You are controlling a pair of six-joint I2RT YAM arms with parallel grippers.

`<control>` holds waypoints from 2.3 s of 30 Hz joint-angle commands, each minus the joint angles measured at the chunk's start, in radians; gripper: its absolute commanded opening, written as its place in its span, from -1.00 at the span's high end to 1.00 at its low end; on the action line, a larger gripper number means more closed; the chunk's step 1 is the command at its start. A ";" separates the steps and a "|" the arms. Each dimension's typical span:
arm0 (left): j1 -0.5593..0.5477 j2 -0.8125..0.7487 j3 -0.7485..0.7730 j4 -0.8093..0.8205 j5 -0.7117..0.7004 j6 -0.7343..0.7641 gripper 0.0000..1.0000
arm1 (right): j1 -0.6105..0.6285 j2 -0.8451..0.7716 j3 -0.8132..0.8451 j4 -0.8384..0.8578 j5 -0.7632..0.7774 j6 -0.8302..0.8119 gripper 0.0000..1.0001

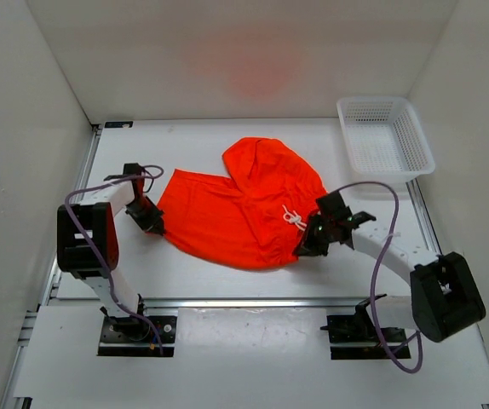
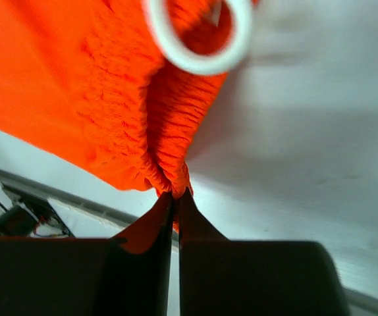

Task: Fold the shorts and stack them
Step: Flatten the shorts out

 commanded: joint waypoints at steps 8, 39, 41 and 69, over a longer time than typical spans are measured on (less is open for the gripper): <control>0.003 -0.103 0.296 -0.087 0.039 0.028 0.80 | -0.206 0.099 0.501 -0.230 0.033 -0.343 1.00; -0.363 0.447 1.194 -0.335 -0.065 0.202 -0.43 | -0.367 0.378 0.610 -0.242 0.292 -0.213 -0.34; -0.383 0.526 1.311 -0.335 -0.065 0.202 -0.46 | -0.367 0.410 0.642 -0.233 0.283 -0.213 -0.36; -0.411 0.954 1.589 -0.161 -0.053 0.108 -0.20 | -0.395 0.492 0.690 -0.233 0.191 -0.263 -0.58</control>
